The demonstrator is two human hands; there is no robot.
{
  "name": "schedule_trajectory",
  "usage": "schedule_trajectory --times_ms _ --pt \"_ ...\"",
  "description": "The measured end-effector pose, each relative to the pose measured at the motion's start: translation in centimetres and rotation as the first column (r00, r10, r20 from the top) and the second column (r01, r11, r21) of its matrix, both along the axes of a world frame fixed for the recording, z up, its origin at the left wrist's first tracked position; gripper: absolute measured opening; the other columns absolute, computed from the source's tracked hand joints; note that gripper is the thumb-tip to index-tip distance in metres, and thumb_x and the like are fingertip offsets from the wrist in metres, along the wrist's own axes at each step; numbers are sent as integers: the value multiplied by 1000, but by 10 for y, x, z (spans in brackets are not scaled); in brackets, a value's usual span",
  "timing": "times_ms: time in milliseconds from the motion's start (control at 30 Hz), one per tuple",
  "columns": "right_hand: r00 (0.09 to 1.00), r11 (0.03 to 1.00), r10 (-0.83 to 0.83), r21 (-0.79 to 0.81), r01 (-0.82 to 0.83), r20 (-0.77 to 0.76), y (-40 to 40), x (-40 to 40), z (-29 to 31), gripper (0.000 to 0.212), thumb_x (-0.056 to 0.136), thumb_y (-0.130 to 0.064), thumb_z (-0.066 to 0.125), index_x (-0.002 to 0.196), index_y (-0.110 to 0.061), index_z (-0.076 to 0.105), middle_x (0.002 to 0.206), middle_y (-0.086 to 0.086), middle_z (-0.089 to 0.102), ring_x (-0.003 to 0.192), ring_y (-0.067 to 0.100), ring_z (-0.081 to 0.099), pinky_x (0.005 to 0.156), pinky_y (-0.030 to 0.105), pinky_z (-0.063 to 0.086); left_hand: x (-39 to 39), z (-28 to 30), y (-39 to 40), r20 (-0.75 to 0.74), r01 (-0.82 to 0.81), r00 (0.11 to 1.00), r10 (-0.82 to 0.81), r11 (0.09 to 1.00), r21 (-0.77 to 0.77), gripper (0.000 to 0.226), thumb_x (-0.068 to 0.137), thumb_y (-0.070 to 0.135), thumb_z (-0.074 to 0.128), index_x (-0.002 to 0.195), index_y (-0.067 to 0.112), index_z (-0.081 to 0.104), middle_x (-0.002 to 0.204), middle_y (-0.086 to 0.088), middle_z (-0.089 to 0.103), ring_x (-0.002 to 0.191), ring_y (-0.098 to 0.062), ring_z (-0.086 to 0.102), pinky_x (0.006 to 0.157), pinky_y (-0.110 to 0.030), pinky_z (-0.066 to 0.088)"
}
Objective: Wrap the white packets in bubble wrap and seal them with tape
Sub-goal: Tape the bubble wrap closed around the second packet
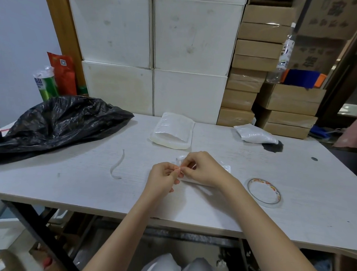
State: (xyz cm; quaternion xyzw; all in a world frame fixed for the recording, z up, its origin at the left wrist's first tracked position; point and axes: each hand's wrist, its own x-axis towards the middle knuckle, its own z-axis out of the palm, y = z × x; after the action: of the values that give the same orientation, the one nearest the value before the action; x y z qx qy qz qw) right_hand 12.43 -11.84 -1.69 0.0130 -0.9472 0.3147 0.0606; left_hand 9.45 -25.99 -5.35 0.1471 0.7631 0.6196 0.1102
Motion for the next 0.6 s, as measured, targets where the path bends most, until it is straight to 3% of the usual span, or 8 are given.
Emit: schedule_trajectory --times_ms 267,500,600 --pt "991 970 -128 -200 135 47 -1 -1 -3 13 78 -9 62 70 -13 71 62 -11 63 60 1 55 59 14 40 0 5 2 27 11 1000 -11 1000 -10 13 92 11 54 80 15 58 75 2 67 64 -8 60 43 -19 44" --pt "979 928 -177 -313 201 104 2 -4 -6 14 75 -9 60 64 -7 68 64 3 61 63 12 51 61 24 41 0 6 3 59 10 998 -11 1000 23 17 89 4 53 76 14 58 78 -5 67 64 -10 59 41 -20 45" --pt "977 937 -169 -287 200 128 2 -5 -5 20 75 -13 59 56 -8 64 61 5 59 61 14 47 61 28 39 0 6 3 34 8 999 -8 1000 1 16 88 5 55 75 15 58 85 -11 67 66 -12 59 43 -21 45"
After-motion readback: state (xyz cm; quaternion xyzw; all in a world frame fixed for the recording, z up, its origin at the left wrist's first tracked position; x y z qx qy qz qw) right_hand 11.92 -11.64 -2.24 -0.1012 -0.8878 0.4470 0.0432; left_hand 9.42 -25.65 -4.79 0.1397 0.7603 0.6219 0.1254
